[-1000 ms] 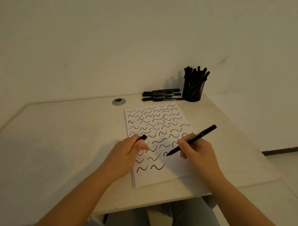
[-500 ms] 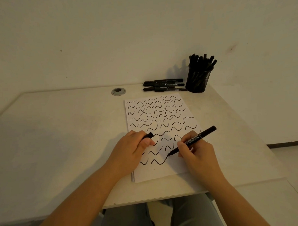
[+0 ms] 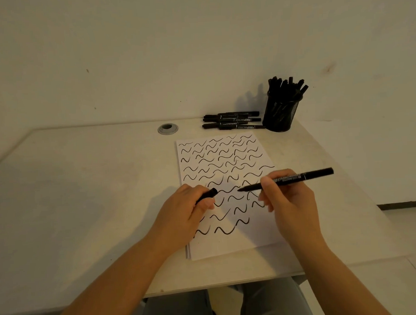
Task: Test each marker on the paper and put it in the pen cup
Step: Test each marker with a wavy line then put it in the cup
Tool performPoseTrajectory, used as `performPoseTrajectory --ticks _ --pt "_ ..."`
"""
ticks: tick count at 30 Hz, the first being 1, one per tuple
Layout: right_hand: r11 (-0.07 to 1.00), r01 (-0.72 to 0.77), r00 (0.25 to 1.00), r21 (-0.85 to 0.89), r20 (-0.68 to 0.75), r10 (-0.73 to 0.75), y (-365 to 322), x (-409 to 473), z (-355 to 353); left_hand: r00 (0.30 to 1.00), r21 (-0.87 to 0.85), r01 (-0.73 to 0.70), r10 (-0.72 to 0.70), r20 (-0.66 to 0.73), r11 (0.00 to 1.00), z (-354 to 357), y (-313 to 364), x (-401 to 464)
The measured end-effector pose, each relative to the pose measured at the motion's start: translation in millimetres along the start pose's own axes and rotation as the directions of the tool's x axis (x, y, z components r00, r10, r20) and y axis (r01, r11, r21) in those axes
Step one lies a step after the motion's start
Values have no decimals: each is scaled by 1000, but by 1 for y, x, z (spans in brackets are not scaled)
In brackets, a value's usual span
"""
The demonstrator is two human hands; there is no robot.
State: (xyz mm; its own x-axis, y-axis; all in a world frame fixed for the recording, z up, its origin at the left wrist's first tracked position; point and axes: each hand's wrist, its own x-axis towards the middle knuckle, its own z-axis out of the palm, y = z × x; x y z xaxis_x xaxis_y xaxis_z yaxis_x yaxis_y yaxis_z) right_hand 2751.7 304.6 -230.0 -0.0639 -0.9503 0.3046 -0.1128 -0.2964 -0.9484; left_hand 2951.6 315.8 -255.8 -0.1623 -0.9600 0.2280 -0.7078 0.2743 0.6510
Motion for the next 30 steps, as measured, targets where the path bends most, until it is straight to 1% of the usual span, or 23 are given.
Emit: performPoseTrajectory --ticks 4,7,8,10,18,24,28,30 --pt "986 -88 996 142 38 83 -7 22 14 1000 -7 4 -5 -22 1000 0 -1 1" --pt "925 -189 981 328 95 167 -3 35 23 999 -14 13 -13 -33 1000 0 -2 1" --pt "903 -218 975 369 116 188 -1 36 25 999 -17 15 -16 -33 1000 -1 -2 1" --pt "884 -245 968 398 145 203 4 35 28 999 -18 10 -11 -38 1000 -1 -2 1" --pt "925 -187 969 330 215 119 11 30 30 999 -8 8 -8 -39 1000 0 1 4" --pt "966 -130 963 225 259 70 15 25 34 999 11 -12 13 -52 1000 0 2 3" --pt "968 -133 945 214 321 59 15 19 37 997 36 -40 42 -60 999 -1 4 3" --pt "976 -110 932 187 362 36 15 19 36 995 36 -63 66 -72 997 -1 6 3"
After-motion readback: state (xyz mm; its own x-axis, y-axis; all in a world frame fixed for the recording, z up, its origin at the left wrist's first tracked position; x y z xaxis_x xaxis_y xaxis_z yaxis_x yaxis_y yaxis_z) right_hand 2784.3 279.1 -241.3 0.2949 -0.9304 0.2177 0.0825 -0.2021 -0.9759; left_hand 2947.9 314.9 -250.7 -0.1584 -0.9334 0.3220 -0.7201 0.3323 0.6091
